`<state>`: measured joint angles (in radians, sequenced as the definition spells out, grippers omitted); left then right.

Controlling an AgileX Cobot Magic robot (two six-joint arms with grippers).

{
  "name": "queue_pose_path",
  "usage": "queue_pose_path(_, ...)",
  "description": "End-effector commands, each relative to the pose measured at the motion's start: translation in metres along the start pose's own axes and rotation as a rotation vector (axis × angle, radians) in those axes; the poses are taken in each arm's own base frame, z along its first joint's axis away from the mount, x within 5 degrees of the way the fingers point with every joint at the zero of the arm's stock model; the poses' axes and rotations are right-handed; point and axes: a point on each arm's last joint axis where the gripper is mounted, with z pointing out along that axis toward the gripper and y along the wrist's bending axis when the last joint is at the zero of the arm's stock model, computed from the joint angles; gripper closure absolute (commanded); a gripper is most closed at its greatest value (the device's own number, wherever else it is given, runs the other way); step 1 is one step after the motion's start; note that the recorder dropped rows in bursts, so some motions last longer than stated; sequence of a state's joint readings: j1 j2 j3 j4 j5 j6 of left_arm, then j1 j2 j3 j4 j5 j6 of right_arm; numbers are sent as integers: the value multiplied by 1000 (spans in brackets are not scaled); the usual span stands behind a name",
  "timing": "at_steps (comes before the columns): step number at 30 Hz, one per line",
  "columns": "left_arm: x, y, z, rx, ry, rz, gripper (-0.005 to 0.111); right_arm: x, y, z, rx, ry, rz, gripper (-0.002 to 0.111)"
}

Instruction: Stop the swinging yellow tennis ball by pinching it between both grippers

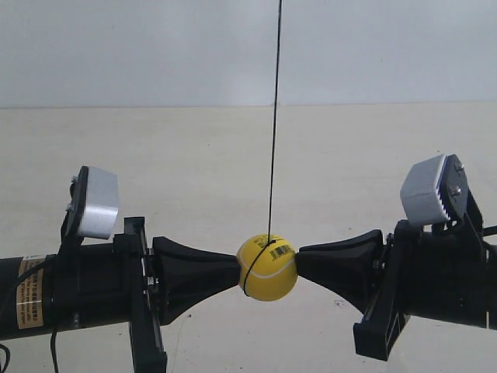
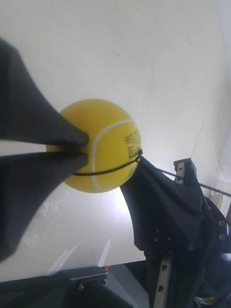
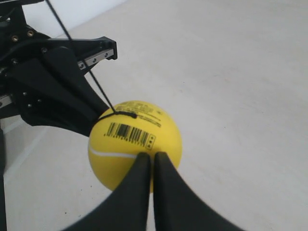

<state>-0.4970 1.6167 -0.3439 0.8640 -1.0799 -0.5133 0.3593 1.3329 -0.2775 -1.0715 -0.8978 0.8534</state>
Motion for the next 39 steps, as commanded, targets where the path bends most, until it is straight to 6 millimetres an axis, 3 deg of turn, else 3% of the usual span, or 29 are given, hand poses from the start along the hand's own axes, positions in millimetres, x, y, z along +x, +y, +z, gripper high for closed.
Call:
queue_pose_path(1,-1,-3,0,25,-18,-5,102,-2,2,0,-25,-11,-7,108)
queue_pose_path(14,-1,-3,0,24,-16,-5,102,-1,1,0,-20,-6,-5,108)
queue_pose_path(21,9,4,-1,-50,103,-3,102,-1,0,0,-8,3,-13,108)
queue_pose_path(29,10,6,-1,-78,112,-15,102,3,-11,0,117,45,18,108)
queue_pose_path(39,1,1,0,-18,19,-31,102,1,-1,0,5,17,22,108)
